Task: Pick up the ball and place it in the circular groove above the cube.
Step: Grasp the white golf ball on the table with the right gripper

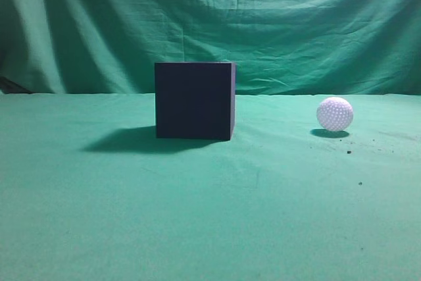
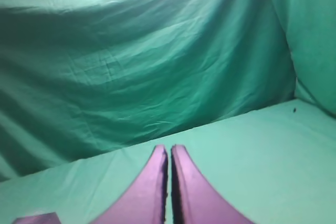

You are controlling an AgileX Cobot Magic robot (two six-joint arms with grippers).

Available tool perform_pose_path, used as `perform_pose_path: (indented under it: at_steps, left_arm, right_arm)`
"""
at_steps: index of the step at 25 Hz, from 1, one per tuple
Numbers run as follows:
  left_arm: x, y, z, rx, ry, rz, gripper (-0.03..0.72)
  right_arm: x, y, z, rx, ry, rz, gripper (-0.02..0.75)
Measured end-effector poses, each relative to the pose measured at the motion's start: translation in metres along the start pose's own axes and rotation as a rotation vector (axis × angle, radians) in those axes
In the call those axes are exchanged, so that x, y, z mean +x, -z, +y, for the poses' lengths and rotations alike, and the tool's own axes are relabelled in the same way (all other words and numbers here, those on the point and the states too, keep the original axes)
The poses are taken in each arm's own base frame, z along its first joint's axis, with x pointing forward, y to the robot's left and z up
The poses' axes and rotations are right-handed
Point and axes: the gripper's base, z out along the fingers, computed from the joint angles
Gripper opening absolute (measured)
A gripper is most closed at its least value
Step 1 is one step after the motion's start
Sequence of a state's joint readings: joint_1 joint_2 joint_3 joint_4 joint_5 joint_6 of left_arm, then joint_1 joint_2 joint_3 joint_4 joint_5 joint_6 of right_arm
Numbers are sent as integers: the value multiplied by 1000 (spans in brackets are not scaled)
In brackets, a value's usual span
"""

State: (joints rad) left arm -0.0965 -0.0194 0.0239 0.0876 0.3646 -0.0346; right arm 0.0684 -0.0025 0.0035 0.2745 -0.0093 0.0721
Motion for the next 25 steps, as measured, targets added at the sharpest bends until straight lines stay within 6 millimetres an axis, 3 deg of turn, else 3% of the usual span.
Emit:
perform_pose_path:
  at_steps: [4, 8, 12, 16, 20, 25]
  left_arm:
    - [0, 0, 0, 0, 0, 0, 0]
    - [0, 0, 0, 0, 0, 0, 0]
    - [0, 0, 0, 0, 0, 0, 0]
    - [0, 0, 0, 0, 0, 0, 0]
    - [0, 0, 0, 0, 0, 0, 0]
    - [0, 0, 0, 0, 0, 0, 0]
  right_arm:
    - [-26, -12, 11, 3, 147, 77, 0]
    - [-42, -37, 20, 19, 192, 265, 0]
    - [-40, -62, 22, 39, 193, 472, 0]
    - [-43, -90, 28, -8, 317, 699, 0]
    - [-47, -128, 49, -127, 388, 931, 0]
    - [-32, -172, 81, -227, 471, 1132, 0]
